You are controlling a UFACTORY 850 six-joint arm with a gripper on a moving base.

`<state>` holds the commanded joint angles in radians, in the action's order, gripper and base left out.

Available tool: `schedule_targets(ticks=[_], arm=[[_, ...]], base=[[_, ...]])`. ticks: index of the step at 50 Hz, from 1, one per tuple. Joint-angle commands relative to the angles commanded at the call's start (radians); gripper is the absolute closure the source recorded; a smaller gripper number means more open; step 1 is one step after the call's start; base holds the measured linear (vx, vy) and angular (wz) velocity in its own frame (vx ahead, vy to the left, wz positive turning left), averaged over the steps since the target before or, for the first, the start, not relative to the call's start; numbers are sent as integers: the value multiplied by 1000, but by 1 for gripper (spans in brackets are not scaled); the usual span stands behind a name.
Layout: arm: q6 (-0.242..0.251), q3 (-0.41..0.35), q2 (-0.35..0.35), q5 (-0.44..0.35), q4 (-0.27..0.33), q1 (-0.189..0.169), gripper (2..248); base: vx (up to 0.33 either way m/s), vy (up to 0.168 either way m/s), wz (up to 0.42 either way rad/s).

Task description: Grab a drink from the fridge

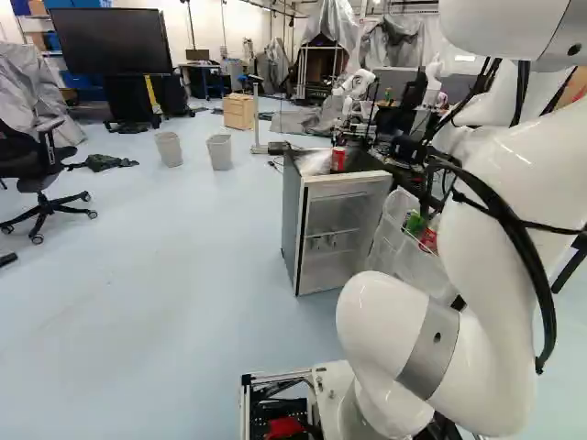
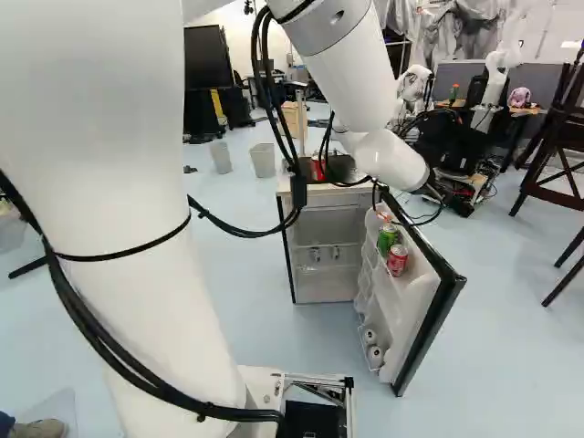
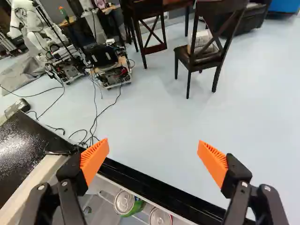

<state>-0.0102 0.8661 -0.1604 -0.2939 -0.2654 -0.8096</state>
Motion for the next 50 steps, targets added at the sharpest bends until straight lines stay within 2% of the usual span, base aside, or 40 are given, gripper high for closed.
schedule_targets(ticks=[22,38,50], arm=[[0,89,-50,178,-61,-44,3],[0,161,-111,295,-67,-72,3],[0,216,-157,339,-68,-91,3]], base=[[0,0,0],[0,0,0],[0,0,0]])
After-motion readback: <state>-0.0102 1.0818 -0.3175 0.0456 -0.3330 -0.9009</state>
